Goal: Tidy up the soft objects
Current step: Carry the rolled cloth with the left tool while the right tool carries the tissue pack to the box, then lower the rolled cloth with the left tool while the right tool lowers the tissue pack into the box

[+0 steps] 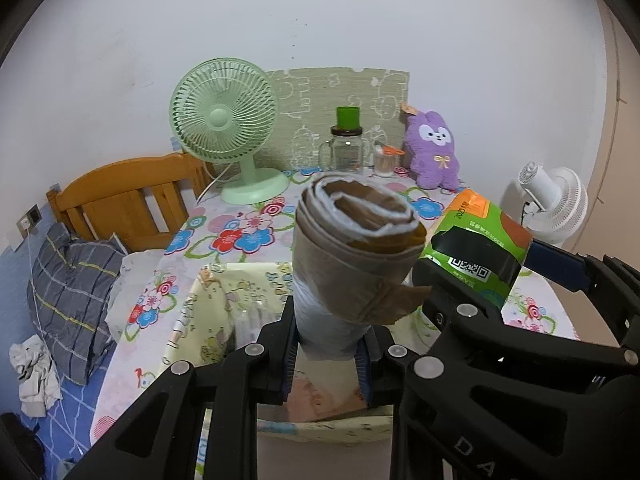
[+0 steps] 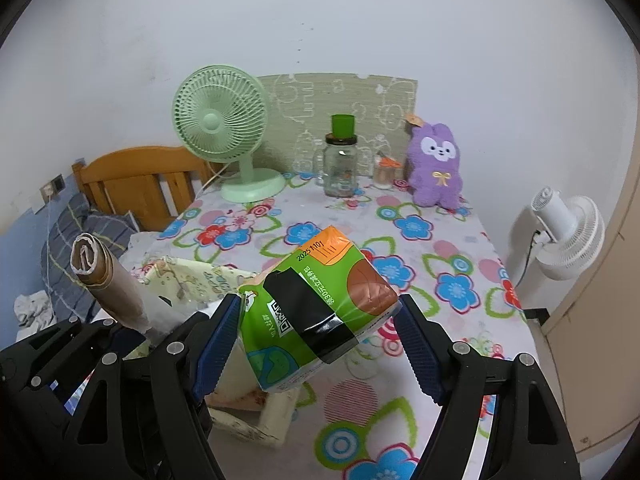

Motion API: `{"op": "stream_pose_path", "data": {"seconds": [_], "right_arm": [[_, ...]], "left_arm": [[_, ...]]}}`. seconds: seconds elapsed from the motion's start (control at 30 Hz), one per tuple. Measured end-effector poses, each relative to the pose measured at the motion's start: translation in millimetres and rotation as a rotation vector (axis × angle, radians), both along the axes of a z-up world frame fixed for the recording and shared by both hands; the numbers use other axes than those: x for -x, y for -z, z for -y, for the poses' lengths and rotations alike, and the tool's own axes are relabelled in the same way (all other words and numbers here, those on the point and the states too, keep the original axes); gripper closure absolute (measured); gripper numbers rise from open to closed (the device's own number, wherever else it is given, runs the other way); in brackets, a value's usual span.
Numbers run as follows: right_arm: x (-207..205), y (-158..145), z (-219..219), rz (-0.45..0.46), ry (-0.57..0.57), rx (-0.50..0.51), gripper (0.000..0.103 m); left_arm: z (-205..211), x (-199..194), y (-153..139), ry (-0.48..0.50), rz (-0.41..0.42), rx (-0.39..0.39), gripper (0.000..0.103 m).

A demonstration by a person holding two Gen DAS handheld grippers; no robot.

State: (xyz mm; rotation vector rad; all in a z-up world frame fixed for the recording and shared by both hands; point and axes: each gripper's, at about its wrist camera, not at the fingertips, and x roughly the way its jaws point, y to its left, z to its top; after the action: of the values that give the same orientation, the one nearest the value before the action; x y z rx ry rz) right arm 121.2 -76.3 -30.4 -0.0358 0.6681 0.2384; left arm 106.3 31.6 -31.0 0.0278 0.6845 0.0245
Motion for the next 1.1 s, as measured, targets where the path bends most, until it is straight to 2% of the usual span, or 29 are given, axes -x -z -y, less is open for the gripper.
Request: {"op": "stream_pose_path", "data": {"seconds": [0.4,0.73,0.8,0.9,0.97,1.1], "right_arm": [[-19.9,15.3,-36.9,-0.041,-0.048,-0.001,0.024],[-34.0,36.9,-65.5,-0.101,-0.092,0.004,0.024],[-35.3,40.6,-68.4,-0.11,-0.096,0.006,0.024],[-36.5,44.6,-73.7,-0.123,-0.105,0.004,0.024],[-37.6,45.8,-76.1,-0.126,-0.111,0.002,0.024],[-37.9,48.9,-82.6,-0.128,-0.129,0.008,0.024]], "left_arm": [[-35.9,-15.3,18.5,-0.047,-0.037,0.013,0.079],[-63.0,-28.1,40.7,-0.091,-0.102,0.018,0.078],[-65.9,-30.0,44.5,-0.093,-0.116,0.017,0.071],[-71.3,-31.4,48.7,-0.109,-0.141,0.03,0.055],[-74.5,-31.4,50.6,-0.112,-0.148,0.043,0.036],[-76.5,-29.7,51.5,-0.106,-0.14,0.043,0.028]]}}
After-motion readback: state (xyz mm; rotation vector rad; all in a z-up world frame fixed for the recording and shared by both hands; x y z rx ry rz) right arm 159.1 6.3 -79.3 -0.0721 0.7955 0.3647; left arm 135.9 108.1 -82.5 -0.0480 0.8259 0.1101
